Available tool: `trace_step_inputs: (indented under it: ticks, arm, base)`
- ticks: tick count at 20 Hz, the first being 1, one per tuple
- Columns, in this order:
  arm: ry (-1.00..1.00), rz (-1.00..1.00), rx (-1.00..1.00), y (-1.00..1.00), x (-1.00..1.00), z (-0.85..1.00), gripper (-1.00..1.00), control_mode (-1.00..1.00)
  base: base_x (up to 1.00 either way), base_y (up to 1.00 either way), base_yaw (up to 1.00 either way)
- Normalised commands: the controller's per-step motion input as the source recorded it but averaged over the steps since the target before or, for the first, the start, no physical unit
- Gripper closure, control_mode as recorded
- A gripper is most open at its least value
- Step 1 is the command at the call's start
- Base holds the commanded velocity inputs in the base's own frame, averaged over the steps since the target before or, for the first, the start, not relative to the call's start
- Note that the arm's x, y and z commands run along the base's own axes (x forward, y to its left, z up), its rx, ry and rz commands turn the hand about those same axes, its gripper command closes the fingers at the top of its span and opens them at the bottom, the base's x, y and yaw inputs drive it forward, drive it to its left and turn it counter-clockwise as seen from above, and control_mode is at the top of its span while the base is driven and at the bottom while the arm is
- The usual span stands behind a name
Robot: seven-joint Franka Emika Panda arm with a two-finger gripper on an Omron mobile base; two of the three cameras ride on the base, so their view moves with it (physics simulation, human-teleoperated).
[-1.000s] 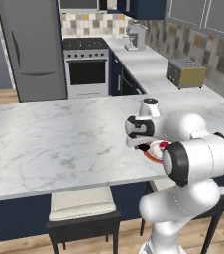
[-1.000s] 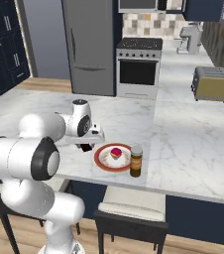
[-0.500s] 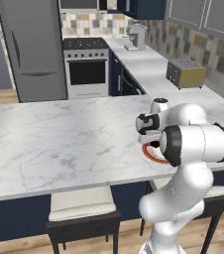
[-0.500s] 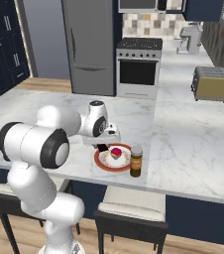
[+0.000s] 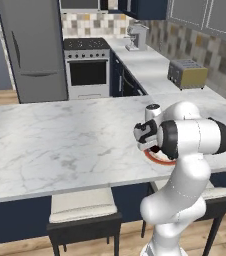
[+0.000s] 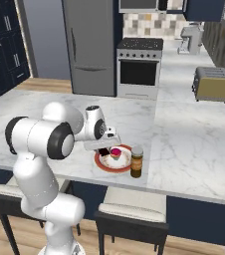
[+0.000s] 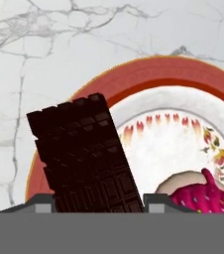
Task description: Take the cinnamon bottle from the cabinet and place it on the dining table, next to the plate with the cupcake. Then take the chocolate from the dining counter and place it on the cupcake plate.
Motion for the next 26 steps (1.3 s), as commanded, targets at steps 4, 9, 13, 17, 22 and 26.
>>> trace_step_inputs:
  ticks: [4, 9, 13, 17, 22, 26]
  arm:
    - [0.0, 0.0, -0.01, -0.18, 0.0, -0.12, 1.0, -1.0]
    - [-0.01, -0.01, 0.0, -0.29, 0.0, -0.02, -1.0, -1.0]
    - [-0.03, 0.0, 0.0, -0.08, -0.04, 0.0, -1.0, -1.0]
    - [-0.09, 0.0, 0.0, 0.0, -0.29, 0.11, -1.0, -1.0]
    - [-0.07, 0.0, 0.0, 0.0, -0.31, 0.5, -1.0, -1.0]
    - [-0.05, 0.0, -0.01, 0.08, -0.37, 0.73, -1.0, -1.0]
  base:
    - [0.0, 0.0, 0.0]
    - [0.0, 0.0, 0.0]
    - [0.0, 0.0, 0.0]
    - [0.0, 0.0, 0.0]
    - [0.0, 0.0, 0.0]
    - [0.0, 0.0, 0.0]
